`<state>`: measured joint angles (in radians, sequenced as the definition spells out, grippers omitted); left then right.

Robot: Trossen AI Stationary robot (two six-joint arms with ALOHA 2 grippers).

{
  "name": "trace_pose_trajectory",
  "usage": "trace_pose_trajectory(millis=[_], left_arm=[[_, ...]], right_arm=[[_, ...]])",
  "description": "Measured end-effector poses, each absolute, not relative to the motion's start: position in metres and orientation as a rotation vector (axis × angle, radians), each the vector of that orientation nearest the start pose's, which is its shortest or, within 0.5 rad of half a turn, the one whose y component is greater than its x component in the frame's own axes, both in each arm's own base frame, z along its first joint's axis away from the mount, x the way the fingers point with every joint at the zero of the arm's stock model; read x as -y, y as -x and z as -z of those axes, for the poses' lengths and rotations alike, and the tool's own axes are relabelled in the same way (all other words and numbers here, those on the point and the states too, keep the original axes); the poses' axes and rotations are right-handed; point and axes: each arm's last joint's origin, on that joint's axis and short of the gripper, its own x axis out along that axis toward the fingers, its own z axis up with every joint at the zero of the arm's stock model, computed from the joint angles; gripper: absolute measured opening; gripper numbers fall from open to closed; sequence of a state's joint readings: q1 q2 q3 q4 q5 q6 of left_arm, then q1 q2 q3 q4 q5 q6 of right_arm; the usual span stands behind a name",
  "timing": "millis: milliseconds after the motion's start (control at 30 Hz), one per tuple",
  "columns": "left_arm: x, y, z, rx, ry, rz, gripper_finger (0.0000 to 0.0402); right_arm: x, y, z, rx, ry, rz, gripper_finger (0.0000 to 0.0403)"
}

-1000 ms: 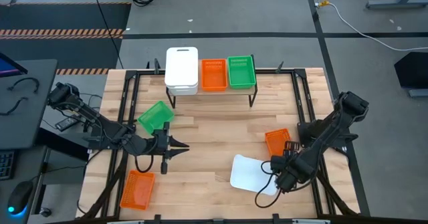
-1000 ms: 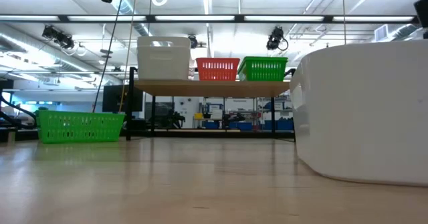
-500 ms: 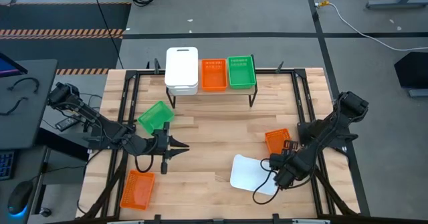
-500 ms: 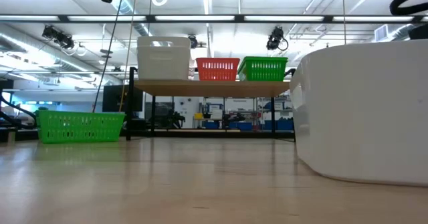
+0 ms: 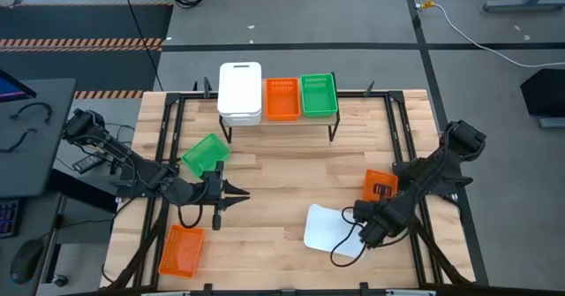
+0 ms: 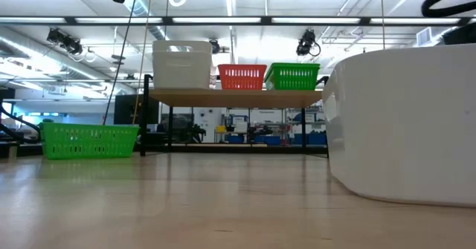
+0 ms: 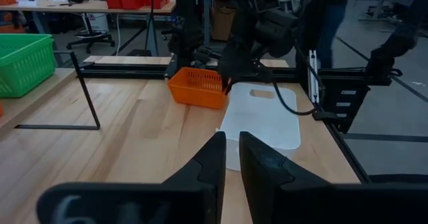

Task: Stack baskets on shelf by color
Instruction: Stack the right orange bin on top of the orange bin on the shelf

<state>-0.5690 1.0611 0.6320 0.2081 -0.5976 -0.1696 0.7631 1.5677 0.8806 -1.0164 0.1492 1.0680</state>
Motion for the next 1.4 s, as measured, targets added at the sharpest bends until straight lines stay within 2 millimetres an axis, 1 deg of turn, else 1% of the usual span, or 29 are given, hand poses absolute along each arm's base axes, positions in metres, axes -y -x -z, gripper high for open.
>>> trace_pose_trajectory(millis=[167, 233, 333, 500, 600, 733, 833, 967, 1100, 1267, 1400], left_arm=[[0.109, -0.201, -0.266, -0.181, 0.046, -0.044, 0.005], [0.109, -0.201, -0.266, -0.181, 0.04, -0.043, 0.0048], [0.109, -0.201, -0.267, -0.181, 0.038, -0.043, 0.0048], [0.109, -0.201, -0.267, -0.181, 0.043, -0.044, 0.0051], [0.109, -0.201, -0.267, -0.181, 0.047, -0.044, 0.0048], [0.109, -0.201, -0.267, -0.179, 0.049, -0.044, 0.0046], [0.109, -0.201, -0.267, -0.178, 0.049, -0.044, 0.0048], [0.109, -0.202, -0.267, -0.178, 0.049, -0.048, 0.0046], [0.106, -0.203, -0.267, -0.178, 0.052, -0.062, 0.0047], [0.103, -0.205, -0.267, -0.177, 0.054, -0.077, 0.0047], [0.099, -0.207, -0.267, -0.177, 0.048, -0.095, 0.0046]], right_arm=[[-0.152, -0.175, -0.166, -1.544, -0.08, 0.427, 0.0008], [-0.151, -0.177, -0.172, -1.551, -0.08, 0.442, 0.001], [-0.15, -0.181, -0.186, -1.554, -0.052, 0.483, 0.0009], [-0.149, -0.191, -0.223, -1.509, -0.007, 0.546, 0.0008], [-0.15, -0.201, -0.251, -1.43, 0.012, 0.554, 0.0008], [-0.149, -0.22, -0.289, -1.274, 0.048, 0.475, 0.0008], [-0.143, -0.237, -0.315, -1.168, 0.101, 0.405, 0.0008], [-0.124, -0.26, -0.343, -1.067, 0.177, 0.329, 0.0008], [-0.093, -0.283, -0.364, -0.989, 0.239, 0.274, 0.0008], [-0.051, -0.305, -0.38, -0.915, 0.308, 0.223, 0.0008], [-0.021, -0.314, -0.386, -0.875, 0.344, 0.212, 0.0008]])
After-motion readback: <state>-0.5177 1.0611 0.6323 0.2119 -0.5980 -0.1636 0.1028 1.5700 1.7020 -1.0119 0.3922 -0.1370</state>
